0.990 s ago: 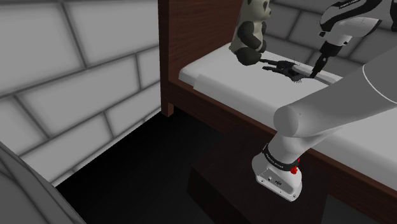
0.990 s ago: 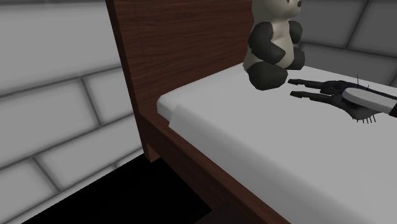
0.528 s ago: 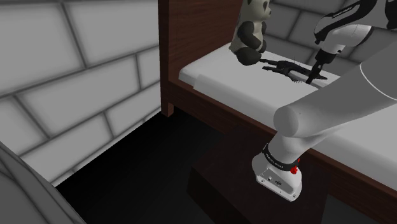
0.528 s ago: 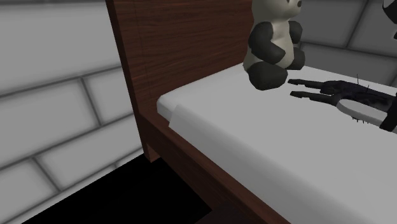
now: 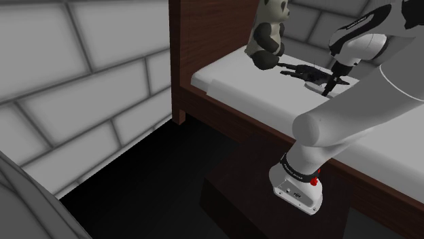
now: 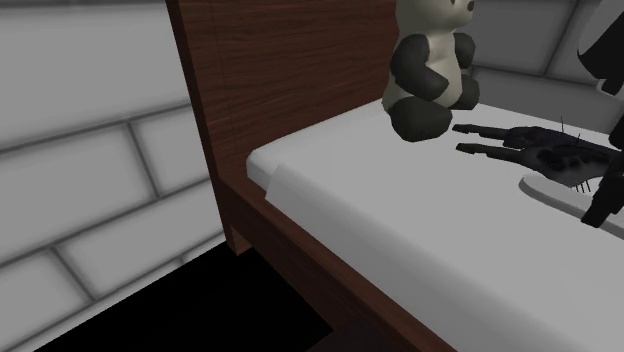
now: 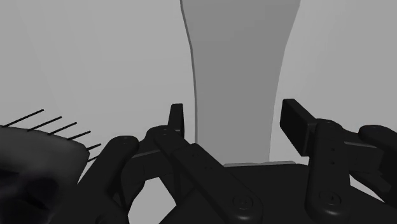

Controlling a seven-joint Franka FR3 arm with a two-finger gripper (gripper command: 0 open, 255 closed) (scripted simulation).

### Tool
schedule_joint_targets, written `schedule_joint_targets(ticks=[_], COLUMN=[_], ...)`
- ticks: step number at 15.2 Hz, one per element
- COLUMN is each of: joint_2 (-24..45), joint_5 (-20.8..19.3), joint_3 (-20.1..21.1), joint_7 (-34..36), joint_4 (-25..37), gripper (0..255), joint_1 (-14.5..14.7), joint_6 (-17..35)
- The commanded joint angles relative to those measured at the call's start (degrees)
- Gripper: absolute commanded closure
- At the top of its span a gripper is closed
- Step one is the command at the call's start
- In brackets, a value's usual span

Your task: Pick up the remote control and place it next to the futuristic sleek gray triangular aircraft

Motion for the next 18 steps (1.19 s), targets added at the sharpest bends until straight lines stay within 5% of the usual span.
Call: schedule_joint_targets(ticks=[1,7,15,16,18], joint_2=[1.3,5.4,5.4,5.4,5.4], joint_5=[0.7,3.6,3.6,3.6,3.6], joint_3=[-0.8,-2.7,-2.7,-2.7,-2.7], joint_7=[-0.6,-2.8,-2.8,-2.8,-2.9], joint_4=[-0.9,-3.0,-3.0,-3.0,-3.0], gripper=[255,255,255,0,0], joint_1=[0.3,1.5,1.5,1.5,1.5], joint_6=[2.1,7.5,7.5,7.5,7.5])
